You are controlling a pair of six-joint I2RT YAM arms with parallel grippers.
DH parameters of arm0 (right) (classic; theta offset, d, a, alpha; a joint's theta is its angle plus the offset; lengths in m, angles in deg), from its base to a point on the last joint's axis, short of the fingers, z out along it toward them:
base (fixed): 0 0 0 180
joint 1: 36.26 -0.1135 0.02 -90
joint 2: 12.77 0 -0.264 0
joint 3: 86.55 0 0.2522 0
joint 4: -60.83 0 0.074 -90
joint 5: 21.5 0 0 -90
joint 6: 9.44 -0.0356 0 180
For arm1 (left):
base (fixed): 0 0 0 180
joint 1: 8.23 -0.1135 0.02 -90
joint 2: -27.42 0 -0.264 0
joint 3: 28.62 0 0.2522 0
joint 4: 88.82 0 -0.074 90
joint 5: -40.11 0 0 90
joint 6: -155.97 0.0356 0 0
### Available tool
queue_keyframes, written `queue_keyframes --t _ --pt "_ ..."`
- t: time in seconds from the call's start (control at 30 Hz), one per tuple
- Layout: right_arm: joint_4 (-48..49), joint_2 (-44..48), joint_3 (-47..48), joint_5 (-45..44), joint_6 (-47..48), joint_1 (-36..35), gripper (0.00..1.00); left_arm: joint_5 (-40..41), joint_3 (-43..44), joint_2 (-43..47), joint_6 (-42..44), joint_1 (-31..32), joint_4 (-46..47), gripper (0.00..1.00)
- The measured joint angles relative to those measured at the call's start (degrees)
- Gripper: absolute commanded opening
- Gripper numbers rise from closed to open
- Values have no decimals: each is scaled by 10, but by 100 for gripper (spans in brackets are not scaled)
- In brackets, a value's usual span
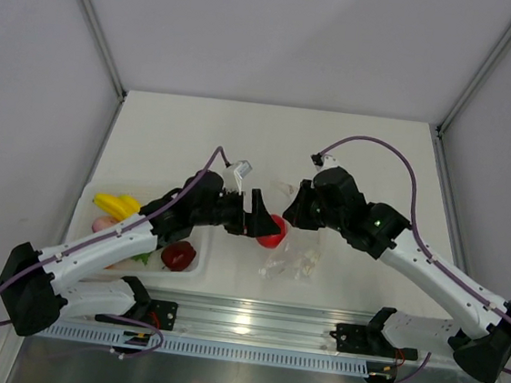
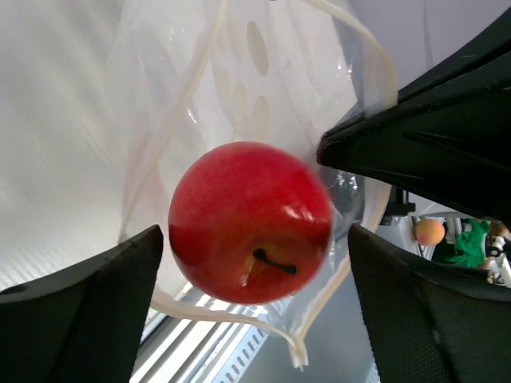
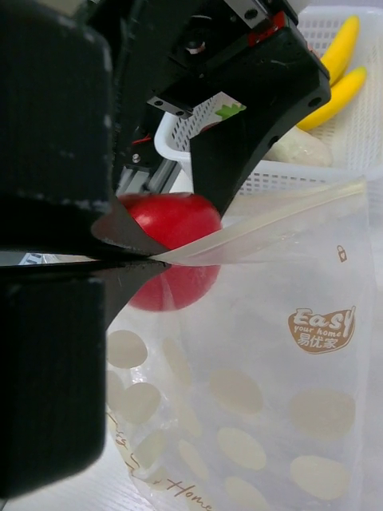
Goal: Place the food in the zip-top bag and seal the zipper
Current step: Place the fake fruit in the zipper food storage bag.
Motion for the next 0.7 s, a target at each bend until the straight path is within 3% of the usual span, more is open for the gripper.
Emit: queue_keyframes --t 0.43,0.6,0.7 --pt "23 8 -24 47 0 26 0 13 8 81 52 0 -17 99" --pt "24 13 -24 54 3 31 2 82 21 117 56 0 -78 99" --pt "24 18 -25 53 7 33 7 163 26 141 39 0 -141 99"
